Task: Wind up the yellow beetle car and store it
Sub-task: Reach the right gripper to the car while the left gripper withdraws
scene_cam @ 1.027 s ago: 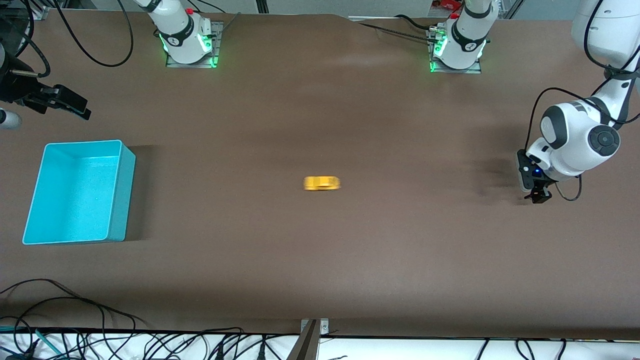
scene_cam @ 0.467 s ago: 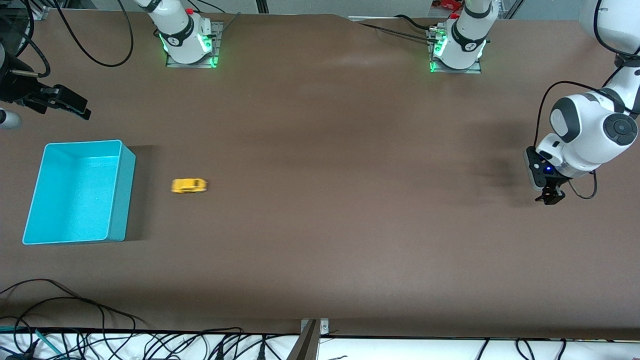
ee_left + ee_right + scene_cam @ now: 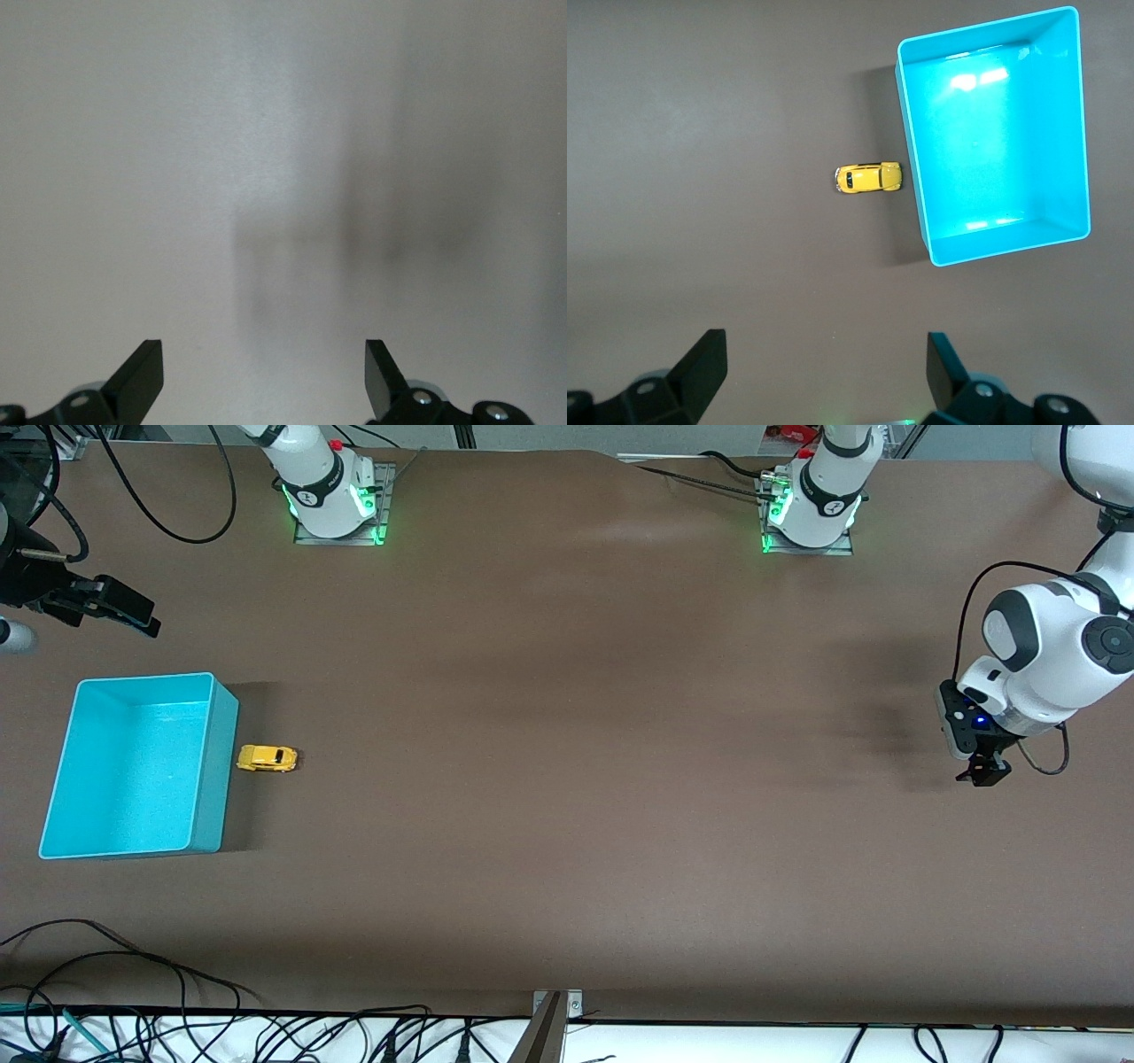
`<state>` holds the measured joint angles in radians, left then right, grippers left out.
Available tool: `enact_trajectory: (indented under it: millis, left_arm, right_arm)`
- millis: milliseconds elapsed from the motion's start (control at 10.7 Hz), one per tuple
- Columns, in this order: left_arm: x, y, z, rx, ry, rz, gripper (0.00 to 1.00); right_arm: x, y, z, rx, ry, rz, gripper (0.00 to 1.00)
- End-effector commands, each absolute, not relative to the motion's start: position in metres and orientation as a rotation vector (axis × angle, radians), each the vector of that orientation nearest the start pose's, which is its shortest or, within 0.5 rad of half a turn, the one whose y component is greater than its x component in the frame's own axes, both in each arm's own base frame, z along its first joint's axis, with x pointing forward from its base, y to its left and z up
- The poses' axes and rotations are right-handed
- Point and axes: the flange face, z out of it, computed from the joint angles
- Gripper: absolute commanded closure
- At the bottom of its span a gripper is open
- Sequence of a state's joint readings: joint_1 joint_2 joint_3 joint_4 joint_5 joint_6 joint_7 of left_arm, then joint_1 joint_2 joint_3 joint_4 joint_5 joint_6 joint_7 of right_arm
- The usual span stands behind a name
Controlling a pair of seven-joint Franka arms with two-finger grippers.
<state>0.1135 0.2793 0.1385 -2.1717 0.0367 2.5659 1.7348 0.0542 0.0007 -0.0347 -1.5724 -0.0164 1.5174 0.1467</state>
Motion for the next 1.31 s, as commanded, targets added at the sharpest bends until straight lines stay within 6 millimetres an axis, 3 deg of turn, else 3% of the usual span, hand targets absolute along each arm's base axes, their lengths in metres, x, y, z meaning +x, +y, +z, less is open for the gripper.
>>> enact_trajectory:
  millis: [0, 93, 280, 374, 560, 840, 1027, 1214]
  left_arm:
    - [0.549, 0.140, 0.309, -2.164, 2.089, -0.032, 0.00]
    - [0.548, 0.136, 0.322, -2.158, 2.090, -0.041, 0.00]
    - [0.546, 0.127, 0.356, -2.137, 2.094, -0.067, 0.00]
    - [0.548, 0.114, 0.374, -2.109, 2.106, -0.089, 0.00]
    - [0.544, 0.110, 0.411, -2.079, 2.086, -0.136, 0.00]
    - [0.553, 0.091, 0.470, -2.029, 2.089, -0.191, 0.00]
    - [0.546, 0.102, 0.499, -2.272, 1.980, -0.252, 0.00]
    - [0.539, 0.106, 0.531, -2.453, 1.851, -0.221, 0.00]
  right_arm:
    - [0.551, 0.016, 0.623, -3.141, 0.210, 0.069, 0.00]
    - [0.554, 0.020, 0.620, -3.142, 0.198, 0.055, 0.00]
    - [0.576, 0.023, 0.585, -3.132, 0.200, 0.104, 0.00]
    - [0.584, 0.024, 0.573, -3.129, 0.201, 0.112, 0.00]
    - [0.611, 0.014, 0.518, -3.120, 0.311, 0.177, 0.00]
    - [0.630, 0.015, 0.456, -3.098, 0.609, 0.280, 0.00]
    - [0.632, 0.013, 0.413, -3.083, 0.733, 0.333, 0.00]
    - [0.626, 0.012, 0.383, -3.053, 0.901, 0.324, 0.00]
